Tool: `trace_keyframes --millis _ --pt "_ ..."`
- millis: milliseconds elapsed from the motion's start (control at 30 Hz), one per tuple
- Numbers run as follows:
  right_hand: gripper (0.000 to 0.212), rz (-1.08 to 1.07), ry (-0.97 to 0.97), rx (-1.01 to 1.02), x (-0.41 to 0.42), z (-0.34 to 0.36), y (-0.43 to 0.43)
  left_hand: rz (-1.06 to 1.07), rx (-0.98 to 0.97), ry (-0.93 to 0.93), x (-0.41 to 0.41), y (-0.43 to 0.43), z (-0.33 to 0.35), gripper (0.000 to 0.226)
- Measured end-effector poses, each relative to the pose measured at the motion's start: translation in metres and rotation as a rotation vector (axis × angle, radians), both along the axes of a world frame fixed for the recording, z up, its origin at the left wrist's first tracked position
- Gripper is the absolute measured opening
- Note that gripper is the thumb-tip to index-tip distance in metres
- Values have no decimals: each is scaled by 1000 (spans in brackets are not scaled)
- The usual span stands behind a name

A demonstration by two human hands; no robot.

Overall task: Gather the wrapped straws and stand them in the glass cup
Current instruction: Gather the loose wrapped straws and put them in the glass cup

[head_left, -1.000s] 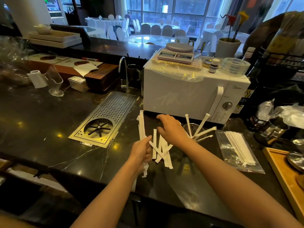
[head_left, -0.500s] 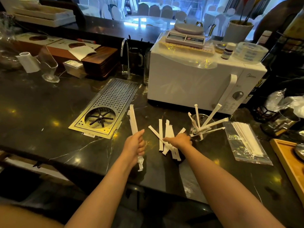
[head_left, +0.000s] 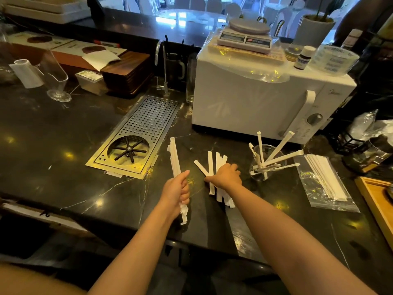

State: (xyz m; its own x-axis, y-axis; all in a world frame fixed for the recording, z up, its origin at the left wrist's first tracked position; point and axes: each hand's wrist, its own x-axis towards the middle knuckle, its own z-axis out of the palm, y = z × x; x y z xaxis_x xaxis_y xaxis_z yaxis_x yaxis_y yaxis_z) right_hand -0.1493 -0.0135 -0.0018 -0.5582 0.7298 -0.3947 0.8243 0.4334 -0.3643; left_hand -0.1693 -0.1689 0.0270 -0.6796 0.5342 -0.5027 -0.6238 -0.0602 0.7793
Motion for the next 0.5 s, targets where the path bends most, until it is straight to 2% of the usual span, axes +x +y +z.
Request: trace_keyframes --millis 300,500 --pt "64 184 -43 15 -7 5 -3 28 1 -1 -9 5 -5 50" --pt "35 305 -77 26 -5 12 -1 43 -22 -3 -9 11 -6 51"
